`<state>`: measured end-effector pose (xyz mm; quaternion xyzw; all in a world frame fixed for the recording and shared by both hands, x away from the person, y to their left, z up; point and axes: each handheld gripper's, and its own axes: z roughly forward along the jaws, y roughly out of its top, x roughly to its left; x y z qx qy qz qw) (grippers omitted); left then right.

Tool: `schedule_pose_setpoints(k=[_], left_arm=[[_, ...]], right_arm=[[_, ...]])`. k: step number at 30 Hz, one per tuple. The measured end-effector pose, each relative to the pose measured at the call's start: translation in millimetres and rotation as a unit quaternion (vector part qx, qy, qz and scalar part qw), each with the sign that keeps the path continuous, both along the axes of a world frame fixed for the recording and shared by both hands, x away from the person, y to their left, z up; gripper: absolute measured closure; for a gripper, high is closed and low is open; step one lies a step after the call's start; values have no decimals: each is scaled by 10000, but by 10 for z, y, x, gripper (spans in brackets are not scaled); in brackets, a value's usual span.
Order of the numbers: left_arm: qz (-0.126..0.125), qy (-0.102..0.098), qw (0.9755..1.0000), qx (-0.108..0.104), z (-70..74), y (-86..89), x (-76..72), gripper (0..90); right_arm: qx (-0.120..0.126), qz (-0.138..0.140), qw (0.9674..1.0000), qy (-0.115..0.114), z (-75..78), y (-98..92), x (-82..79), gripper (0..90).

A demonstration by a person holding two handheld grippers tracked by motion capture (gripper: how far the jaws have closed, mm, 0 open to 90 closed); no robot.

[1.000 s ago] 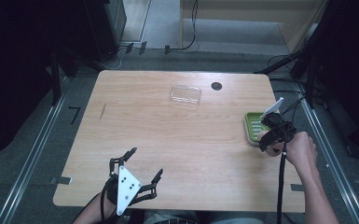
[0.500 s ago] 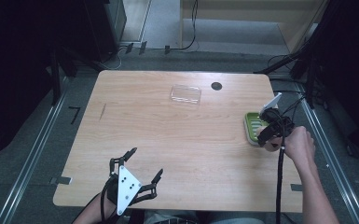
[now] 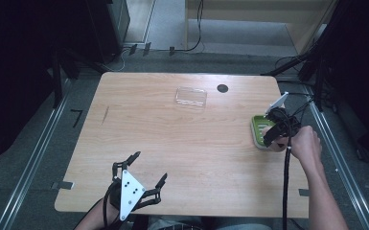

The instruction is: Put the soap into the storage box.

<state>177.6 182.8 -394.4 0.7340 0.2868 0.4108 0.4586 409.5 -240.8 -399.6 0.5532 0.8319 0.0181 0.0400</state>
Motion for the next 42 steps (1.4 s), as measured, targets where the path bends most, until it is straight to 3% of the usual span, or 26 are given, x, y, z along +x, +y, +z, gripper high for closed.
schedule_pose_setpoints(k=[19, 42], left_arm=[[13, 4, 10000, 16, 1, 9, -1, 99], [-3, 0, 10000, 24, 0, 12, -2, 99]], right_arm=[[119, -153, 9998, -22, -7, -25, 207, 334], [263, -478, 9984, -116, -118, -59, 390, 334]])
